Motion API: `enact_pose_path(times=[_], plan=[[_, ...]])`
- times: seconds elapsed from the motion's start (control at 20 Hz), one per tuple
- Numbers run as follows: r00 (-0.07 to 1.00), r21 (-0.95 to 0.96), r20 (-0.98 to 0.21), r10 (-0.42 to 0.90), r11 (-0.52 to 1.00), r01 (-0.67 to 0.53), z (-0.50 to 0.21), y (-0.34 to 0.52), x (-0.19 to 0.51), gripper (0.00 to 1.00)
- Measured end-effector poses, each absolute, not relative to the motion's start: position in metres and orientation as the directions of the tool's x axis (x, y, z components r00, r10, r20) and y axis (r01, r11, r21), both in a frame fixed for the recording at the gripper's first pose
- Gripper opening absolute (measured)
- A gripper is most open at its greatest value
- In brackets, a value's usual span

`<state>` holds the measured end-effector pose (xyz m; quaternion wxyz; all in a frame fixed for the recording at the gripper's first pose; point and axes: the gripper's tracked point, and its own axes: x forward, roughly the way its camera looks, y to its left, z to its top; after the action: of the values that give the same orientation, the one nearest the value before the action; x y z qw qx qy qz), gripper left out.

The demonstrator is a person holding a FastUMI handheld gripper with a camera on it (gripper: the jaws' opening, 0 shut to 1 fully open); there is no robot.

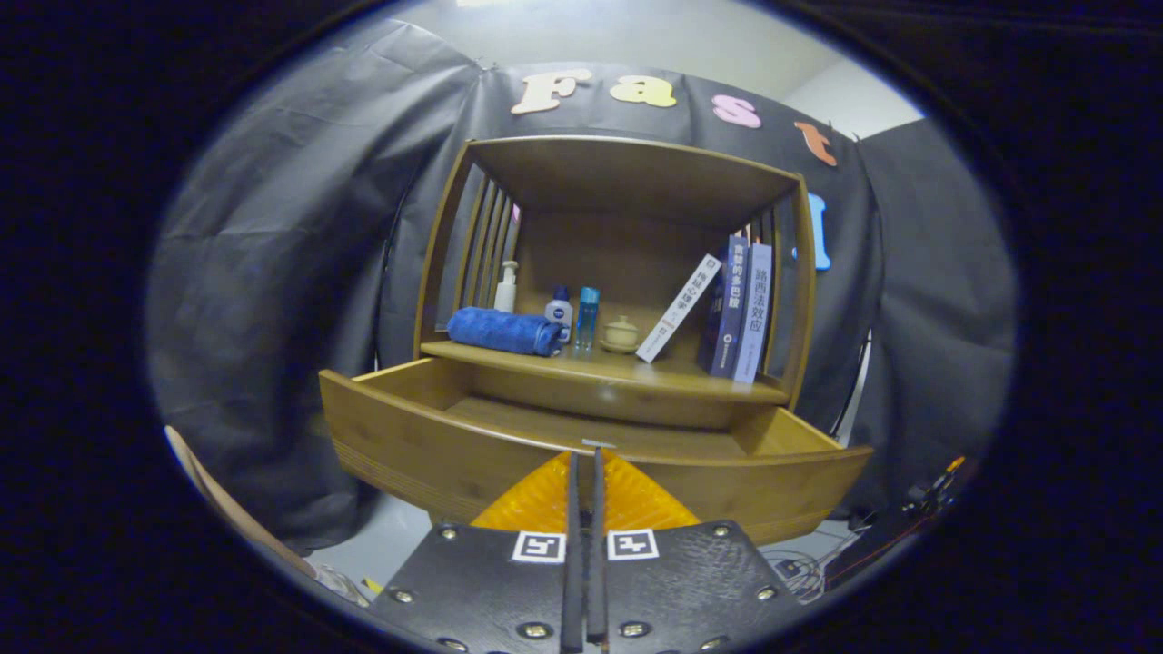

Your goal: Pull open the drawer, take out the items inside it, and place them on the countertop above the cabinet.

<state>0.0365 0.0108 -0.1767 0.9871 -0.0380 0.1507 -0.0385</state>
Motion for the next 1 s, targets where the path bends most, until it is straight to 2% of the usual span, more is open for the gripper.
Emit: enact_pose_path(times=[0.15,0.45,0.6,0.7,1.0], plan=[[0.94,-0.043,-0.331,-0.079,0.997,0.068,-0.175,0.004,0.044,0.03],[0.927,0.031,-0.373,-0.039,0.998,0.054,-0.146,-0.013,0.102,0.03],[0.884,0.027,-0.467,0.014,1.0,-0.002,-0.15,-0.009,0.14,0.43],[0.821,0.007,-0.571,0.008,1.0,-0.005,-0.166,-0.011,0.158,0.71],[0.519,0.027,-0.853,0.052,0.998,-0.055,-0.242,-0.002,0.179,0.73]])
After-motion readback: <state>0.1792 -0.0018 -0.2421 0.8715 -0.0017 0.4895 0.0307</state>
